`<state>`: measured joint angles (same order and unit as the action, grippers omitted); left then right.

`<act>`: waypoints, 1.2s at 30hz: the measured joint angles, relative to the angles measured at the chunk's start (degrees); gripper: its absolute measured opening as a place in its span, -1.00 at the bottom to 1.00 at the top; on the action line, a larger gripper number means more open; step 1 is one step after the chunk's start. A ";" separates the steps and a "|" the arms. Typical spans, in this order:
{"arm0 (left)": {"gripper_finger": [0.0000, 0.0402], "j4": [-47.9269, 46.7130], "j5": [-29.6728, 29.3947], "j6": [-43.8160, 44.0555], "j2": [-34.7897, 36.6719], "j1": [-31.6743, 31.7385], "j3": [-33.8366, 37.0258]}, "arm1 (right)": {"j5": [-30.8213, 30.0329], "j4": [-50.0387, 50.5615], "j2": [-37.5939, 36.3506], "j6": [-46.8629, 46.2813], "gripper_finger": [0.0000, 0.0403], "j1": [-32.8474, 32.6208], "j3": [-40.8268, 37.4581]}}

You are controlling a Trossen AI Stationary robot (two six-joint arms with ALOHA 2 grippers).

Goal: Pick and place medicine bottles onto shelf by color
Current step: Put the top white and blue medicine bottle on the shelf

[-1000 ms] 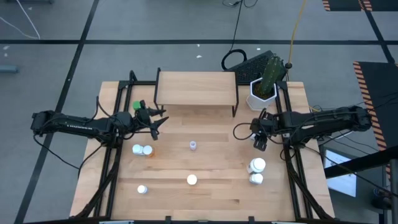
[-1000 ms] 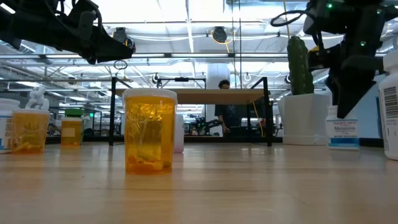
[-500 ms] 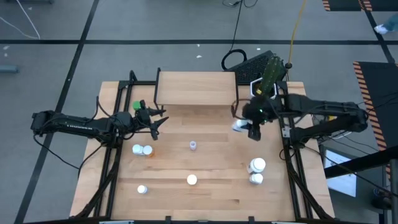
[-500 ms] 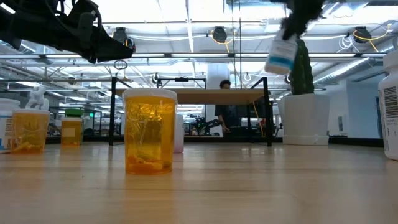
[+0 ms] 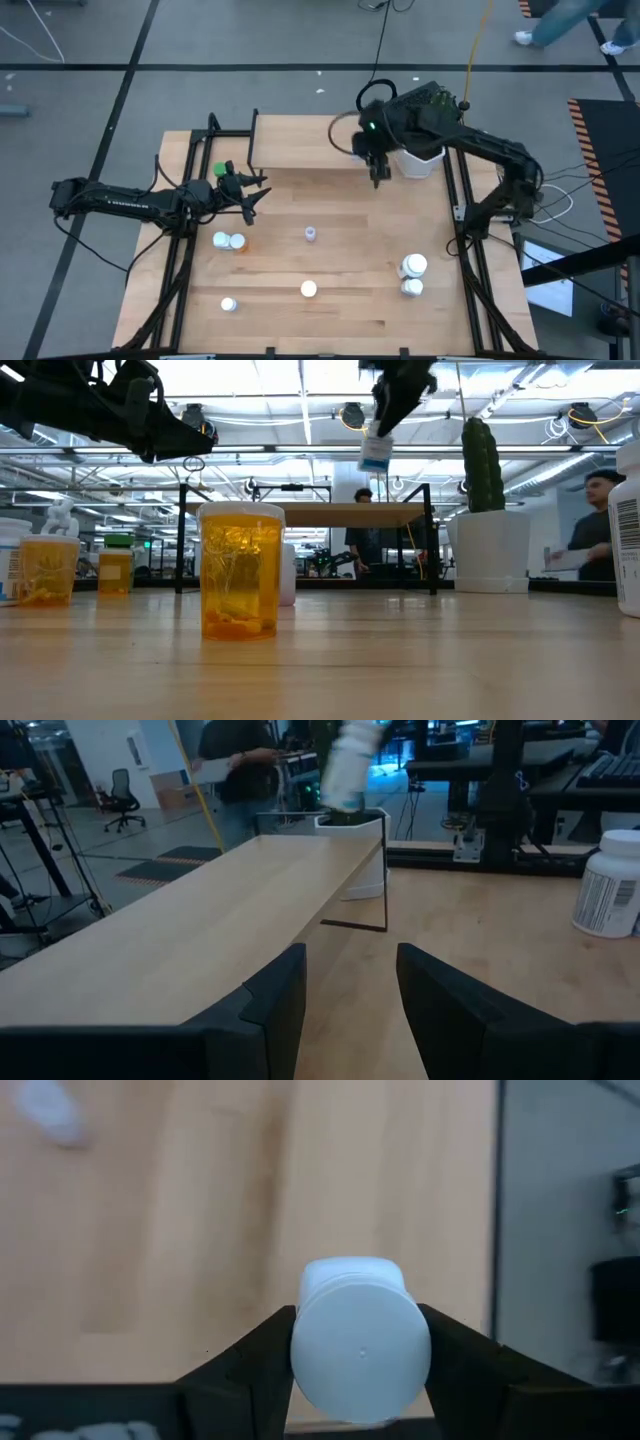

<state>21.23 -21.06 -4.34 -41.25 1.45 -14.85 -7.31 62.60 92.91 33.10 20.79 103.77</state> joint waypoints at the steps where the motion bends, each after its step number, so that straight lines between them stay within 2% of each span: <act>1: -0.20 -0.02 0.00 -0.39 0.00 0.00 0.00 | -0.02 -0.81 1.06 1.89 -0.12 1.46 0.83; 5: -0.20 -0.02 0.00 -1.76 0.00 0.00 0.00 | 0.10 -1.76 4.22 6.42 -0.12 7.47 4.02; 11: -0.20 -0.09 -0.02 -4.12 0.00 0.02 0.00 | 7.52 -1.57 6.97 9.75 -0.12 15.93 4.74; 16: -0.20 1.68 -0.03 -7.46 0.00 0.34 0.00 | 9.06 -1.72 8.82 12.26 -0.12 20.60 4.74; 18: -0.20 3.14 -0.02 -8.11 0.00 0.99 0.00 | 9.18 -2.46 9.43 12.93 -0.12 21.58 4.74; 24: -0.20 4.57 -0.02 -8.53 0.00 2.89 0.00 | 14.83 -2.75 11.08 11.43 -0.12 22.80 4.72; 29: -0.20 4.45 0.00 -7.94 0.00 3.77 0.00 | 15.06 -2.55 11.18 11.15 -0.08 22.74 4.72; 36: -0.20 4.24 0.05 -6.84 0.00 3.78 0.00 | 14.97 -2.67 11.18 9.87 0.08 22.74 4.72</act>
<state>25.47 -21.01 -11.18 -41.25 5.23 -14.85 7.66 59.94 104.09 42.97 43.53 108.49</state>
